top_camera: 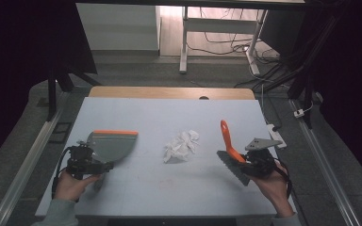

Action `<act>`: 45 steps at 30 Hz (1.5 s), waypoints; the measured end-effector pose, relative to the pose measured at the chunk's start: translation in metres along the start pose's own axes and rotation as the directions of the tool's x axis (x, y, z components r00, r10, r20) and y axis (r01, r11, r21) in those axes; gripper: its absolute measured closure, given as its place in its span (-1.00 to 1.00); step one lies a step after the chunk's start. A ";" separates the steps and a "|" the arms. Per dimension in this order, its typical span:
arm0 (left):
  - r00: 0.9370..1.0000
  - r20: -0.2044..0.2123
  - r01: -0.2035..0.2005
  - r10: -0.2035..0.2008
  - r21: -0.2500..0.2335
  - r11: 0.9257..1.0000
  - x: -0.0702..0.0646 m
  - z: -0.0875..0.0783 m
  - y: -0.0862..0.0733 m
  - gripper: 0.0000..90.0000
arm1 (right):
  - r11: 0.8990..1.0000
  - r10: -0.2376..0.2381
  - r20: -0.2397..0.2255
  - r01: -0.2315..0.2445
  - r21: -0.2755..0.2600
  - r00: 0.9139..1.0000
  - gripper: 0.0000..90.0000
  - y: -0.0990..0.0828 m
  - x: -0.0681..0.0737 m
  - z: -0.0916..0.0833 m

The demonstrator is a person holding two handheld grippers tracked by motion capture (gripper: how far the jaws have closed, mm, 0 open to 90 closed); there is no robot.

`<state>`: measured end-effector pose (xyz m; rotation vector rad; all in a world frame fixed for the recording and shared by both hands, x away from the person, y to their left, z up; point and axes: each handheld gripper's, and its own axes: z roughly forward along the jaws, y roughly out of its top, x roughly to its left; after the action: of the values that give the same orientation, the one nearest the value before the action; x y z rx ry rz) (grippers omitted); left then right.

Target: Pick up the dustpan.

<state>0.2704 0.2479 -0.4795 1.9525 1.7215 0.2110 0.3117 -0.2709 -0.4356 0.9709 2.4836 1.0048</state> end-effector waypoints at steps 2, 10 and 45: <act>1.000 0.001 0.011 -0.011 0.004 1.000 0.003 0.001 -0.001 -0.70 | 1.000 -0.001 0.001 0.001 0.003 1.000 0.55 0.000 0.000 0.001; 1.000 0.012 0.023 -0.024 0.044 0.999 0.008 0.018 -0.001 -0.70 | 1.000 0.001 0.009 -0.001 0.002 1.000 0.55 0.000 0.000 0.001; 0.992 0.088 0.088 -0.093 0.057 0.994 0.015 0.043 -0.004 0.12 | 1.000 -0.004 0.019 0.004 0.006 1.000 0.55 -0.001 0.001 0.002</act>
<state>0.2889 0.2502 -0.5208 1.8859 1.7684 0.0440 0.3118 -0.2701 -0.4377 0.9731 2.4731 0.9827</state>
